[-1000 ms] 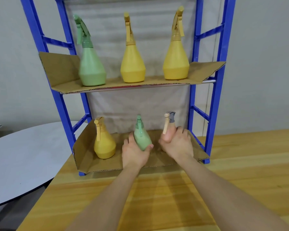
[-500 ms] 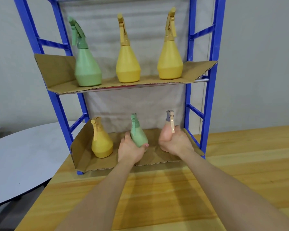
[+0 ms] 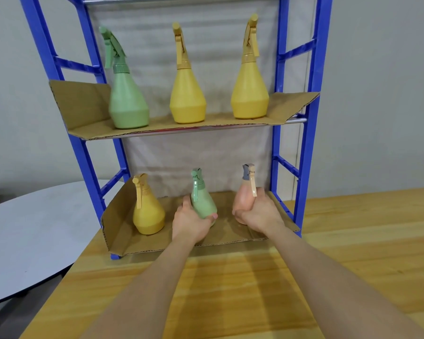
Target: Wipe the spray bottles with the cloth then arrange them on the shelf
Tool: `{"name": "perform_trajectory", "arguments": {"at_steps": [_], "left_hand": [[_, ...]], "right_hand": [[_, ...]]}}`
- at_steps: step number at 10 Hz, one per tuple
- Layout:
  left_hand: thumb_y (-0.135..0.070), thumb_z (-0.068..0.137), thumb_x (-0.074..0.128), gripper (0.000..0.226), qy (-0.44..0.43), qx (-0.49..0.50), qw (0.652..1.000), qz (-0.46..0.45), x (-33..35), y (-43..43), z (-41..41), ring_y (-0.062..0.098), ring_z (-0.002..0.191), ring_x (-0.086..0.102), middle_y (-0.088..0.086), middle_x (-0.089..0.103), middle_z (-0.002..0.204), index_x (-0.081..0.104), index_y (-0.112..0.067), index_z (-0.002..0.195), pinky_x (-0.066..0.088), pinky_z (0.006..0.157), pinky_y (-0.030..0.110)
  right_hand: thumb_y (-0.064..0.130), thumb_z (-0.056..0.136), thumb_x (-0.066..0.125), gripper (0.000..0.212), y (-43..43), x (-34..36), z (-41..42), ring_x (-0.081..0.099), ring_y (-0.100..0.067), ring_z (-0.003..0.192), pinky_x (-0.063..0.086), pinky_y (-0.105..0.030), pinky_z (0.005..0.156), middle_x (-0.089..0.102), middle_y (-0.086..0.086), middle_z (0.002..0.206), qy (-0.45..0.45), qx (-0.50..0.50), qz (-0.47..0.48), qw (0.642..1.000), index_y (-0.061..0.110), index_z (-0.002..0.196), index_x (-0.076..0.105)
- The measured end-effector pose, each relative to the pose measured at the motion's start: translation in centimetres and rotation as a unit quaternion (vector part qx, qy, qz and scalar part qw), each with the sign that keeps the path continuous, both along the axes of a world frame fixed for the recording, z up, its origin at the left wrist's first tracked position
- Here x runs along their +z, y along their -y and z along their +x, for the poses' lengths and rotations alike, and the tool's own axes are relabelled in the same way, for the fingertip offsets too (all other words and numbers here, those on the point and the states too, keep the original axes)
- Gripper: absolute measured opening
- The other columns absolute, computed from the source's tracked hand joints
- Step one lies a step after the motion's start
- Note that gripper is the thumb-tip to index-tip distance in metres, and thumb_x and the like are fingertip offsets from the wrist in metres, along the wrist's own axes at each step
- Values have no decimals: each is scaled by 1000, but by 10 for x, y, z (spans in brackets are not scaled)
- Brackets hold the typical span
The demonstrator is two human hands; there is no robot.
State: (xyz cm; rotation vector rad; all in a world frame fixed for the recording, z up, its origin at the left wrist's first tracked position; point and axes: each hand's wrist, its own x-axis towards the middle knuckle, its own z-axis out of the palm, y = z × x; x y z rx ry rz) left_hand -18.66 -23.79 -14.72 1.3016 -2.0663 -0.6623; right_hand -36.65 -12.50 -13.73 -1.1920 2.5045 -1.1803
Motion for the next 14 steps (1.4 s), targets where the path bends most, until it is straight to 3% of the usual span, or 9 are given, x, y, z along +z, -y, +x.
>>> {"name": "perform_trajectory", "arguments": {"at_steps": [11,14], "left_hand": [[-57,79,89,102,3,0,1000,-2,1,-7,-1,34,129,60,11,61,136,36,-17,156,54,105,45],[-66,70,92,120,3,-28,1000,7,7,5,2,34,136,57,13,58,147,32,-17,162,52,109,47]], "right_hand": [[46,78,90,92,-2,-3,-8,60,-22,105,53,-33,77,59,0,122,15,13,2,1000,24,147,34],[64,70,91,101,-4,6,-13,58,-21,105,52,-34,79,57,1,120,11,18,20,1000,18,144,41]]}}
